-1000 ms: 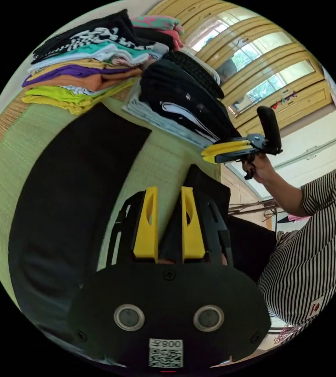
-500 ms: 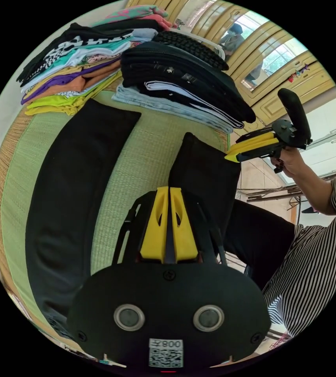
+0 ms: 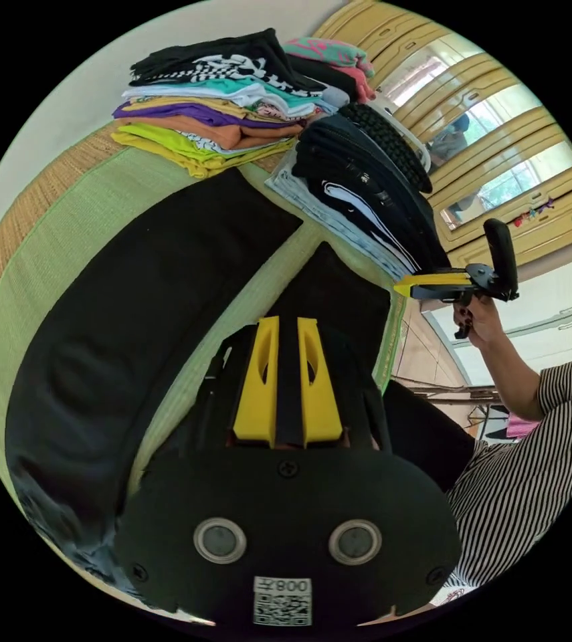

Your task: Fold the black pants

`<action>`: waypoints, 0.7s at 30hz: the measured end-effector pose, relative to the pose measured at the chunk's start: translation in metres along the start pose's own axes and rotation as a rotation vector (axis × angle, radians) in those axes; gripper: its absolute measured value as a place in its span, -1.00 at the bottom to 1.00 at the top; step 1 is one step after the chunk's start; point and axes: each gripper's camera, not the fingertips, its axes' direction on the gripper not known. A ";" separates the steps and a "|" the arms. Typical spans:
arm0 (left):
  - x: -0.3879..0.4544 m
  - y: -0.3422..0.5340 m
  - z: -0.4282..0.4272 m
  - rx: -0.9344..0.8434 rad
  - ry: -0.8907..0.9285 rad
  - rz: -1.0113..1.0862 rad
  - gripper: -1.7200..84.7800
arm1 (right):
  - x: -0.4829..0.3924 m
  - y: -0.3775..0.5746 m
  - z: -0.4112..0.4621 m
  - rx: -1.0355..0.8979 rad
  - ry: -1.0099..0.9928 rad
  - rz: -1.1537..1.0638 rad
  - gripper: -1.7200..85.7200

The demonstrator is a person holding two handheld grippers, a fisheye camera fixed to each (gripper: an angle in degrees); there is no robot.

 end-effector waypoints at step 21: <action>-0.136 0.614 -0.037 0.080 -0.191 -1.032 -0.95 | -0.253 -0.031 0.105 -0.109 0.120 -0.355 -0.96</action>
